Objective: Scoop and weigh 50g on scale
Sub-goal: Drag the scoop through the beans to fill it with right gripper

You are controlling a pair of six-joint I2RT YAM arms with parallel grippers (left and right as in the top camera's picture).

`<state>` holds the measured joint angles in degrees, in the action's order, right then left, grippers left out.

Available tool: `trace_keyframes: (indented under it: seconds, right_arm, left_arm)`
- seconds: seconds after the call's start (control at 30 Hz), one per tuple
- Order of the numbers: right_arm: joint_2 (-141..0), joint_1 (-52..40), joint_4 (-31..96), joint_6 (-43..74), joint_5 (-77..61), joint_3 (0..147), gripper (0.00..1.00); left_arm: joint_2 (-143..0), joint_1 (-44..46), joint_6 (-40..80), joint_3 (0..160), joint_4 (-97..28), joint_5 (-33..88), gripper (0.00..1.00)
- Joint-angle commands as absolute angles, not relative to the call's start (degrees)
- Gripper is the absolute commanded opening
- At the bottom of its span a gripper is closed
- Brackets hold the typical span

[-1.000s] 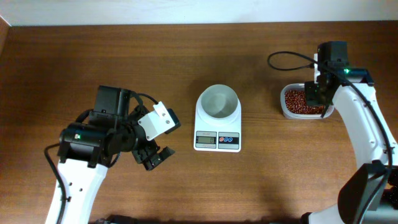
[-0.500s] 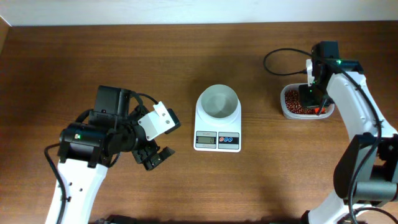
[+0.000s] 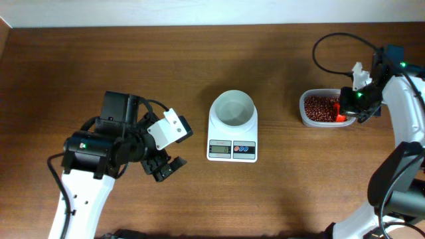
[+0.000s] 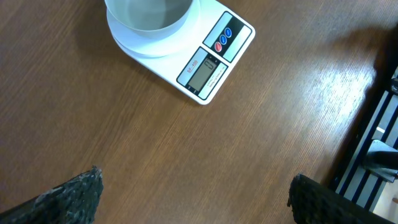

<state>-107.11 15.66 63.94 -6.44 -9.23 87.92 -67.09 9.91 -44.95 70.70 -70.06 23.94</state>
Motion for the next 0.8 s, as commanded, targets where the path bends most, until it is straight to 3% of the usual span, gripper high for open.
trace_keyframes:
  seconds: [0.0,0.53,0.77]
  right_arm:
    - [-108.05,17.78,64.95,-6.92,-15.94,89.01,0.04]
    - [-112.12,20.49,65.01,-7.09,-20.45,88.95,0.04]
    - [-111.79,25.21,65.23,-7.16,-28.42,89.06,0.04]
  left_arm:
    - [-66.92,10.09,-44.25,70.37,-70.13,24.18,0.99]
    - [-66.92,10.09,-44.25,70.37,-70.13,24.18,0.99]
    - [-66.92,10.09,-44.23,70.37,-70.13,24.18,0.99]
